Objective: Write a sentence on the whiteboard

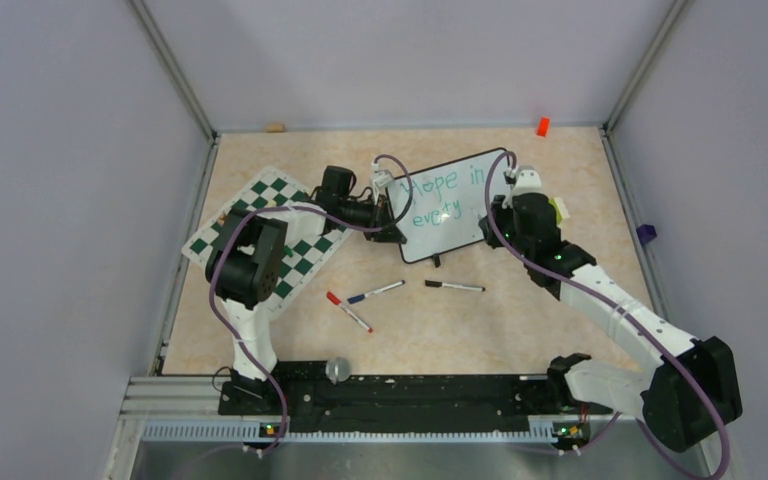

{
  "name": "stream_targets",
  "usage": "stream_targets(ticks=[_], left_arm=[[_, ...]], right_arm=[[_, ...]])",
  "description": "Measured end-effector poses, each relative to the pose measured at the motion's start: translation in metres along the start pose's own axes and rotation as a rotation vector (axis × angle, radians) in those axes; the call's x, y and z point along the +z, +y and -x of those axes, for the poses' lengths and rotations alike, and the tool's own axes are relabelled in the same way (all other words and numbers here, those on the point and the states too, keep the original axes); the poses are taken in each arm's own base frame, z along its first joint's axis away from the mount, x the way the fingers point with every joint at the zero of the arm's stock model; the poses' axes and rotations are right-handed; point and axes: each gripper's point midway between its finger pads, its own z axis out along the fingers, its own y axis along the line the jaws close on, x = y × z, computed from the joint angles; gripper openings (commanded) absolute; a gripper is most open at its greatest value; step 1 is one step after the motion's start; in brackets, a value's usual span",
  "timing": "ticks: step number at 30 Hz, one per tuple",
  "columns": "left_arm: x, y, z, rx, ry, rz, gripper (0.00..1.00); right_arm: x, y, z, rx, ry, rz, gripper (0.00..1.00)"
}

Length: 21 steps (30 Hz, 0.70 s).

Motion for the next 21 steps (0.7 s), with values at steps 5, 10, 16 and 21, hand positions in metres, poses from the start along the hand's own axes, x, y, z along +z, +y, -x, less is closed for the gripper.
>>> stream_targets(ticks=[5, 10, 16, 21], left_arm=[[0.000, 0.000, 0.001, 0.001, 0.001, 0.000, 0.00], [0.001, 0.000, 0.001, 0.006, 0.002, 0.001, 0.00], [0.001, -0.001, 0.001, 0.009, 0.002, 0.001, 0.00], [0.002, -0.001, 0.001, 0.011, 0.002, 0.000, 0.00]], right_arm=[[0.001, -0.002, 0.004, -0.015, -0.016, -0.008, 0.00], [0.006, -0.008, -0.001, -0.036, -0.002, -0.036, 0.00], [0.014, -0.005, -0.012, -0.056, 0.044, -0.016, 0.00], [0.019, -0.003, -0.011, -0.064, 0.053, -0.011, 0.00]])
